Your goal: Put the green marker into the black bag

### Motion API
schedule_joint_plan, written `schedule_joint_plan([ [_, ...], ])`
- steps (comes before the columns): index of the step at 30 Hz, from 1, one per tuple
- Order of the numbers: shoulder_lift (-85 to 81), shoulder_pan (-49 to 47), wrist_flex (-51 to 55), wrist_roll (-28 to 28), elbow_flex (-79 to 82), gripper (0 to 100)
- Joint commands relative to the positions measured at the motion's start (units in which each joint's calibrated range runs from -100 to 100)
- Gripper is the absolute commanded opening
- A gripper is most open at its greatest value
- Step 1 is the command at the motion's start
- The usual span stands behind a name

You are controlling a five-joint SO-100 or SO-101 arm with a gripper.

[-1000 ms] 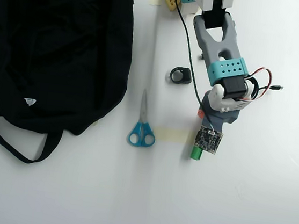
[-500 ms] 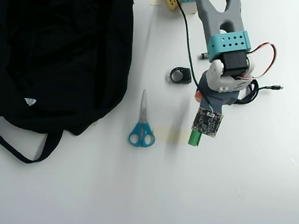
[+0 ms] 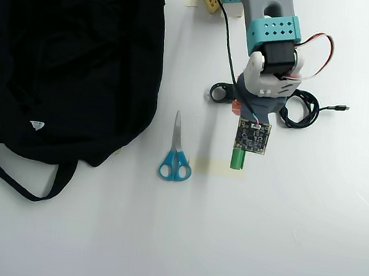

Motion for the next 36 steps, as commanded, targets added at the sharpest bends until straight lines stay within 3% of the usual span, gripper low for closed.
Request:
schedule_joint_plan([
  [1,-7.6,1.8,-1.4,1.2,4.9,2],
  [9,-15.2,3.3,-9.8,3.5,14.3,2],
  [26,-25.8,3.6,-10.0,6.6,20.0,2],
  [36,-27.9,11.5,-10.0,5.2,20.6,2],
])
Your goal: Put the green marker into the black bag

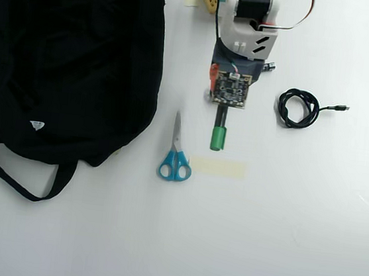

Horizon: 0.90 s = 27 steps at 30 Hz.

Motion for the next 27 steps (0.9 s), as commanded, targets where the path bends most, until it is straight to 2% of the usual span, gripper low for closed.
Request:
schedule_joint_plan([
  [1,-2.8,3.9,-0.8,-0.3,-1.1,2],
  [27,-2.6,32.9,-4.4,-0.4,-1.2,2],
])
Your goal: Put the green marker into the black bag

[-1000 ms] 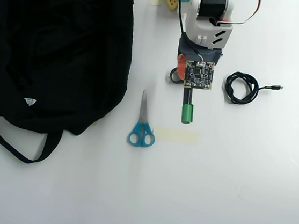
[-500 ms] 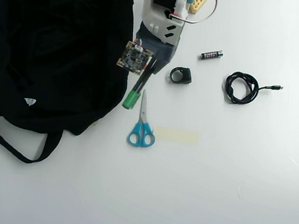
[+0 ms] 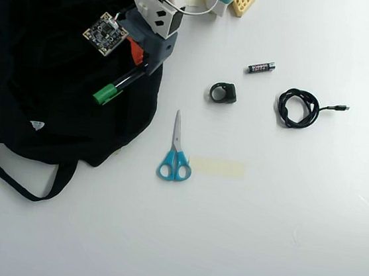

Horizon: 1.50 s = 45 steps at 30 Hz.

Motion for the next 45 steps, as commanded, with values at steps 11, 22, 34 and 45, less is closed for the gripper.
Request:
schedule_joint_plan([
  [11,-1.3,23.8,-6.8,-2.6,-0.2,2],
  [22,10.6,27.8,-10.7,-4.6,-0.3,10],
  [34,-6.7,16.8,-0.1,-6.7,-1.3,22],
  [45,-14.0,-25.9,-9.9,-8.4,2.9,2],
])
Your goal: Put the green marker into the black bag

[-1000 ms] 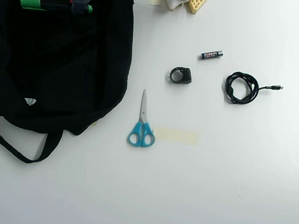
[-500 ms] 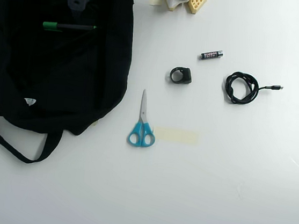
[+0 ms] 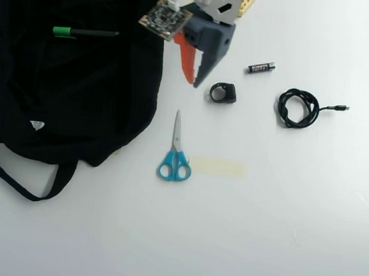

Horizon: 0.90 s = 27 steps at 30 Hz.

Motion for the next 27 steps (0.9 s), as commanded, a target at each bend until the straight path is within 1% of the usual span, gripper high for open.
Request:
schedule_joint_plan([
  [1,-2.4,-5.0,-10.2,0.1,3.2,2],
  [2,-4.5,-6.0,-14.2,0.1,6.6,2],
  [5,-9.0,-7.8,-20.7,0.1,14.6,2],
  [9,-16.5,-9.1,-25.4,-0.2,25.9,2],
  [16,-31.8,-9.3,-25.8,0.2,42.8,2],
  [20,-40.3,-11.8,-25.9,-0.2,52.3,2],
  [27,-46.7,-11.8,-26.5,0.1,59.4,2],
])
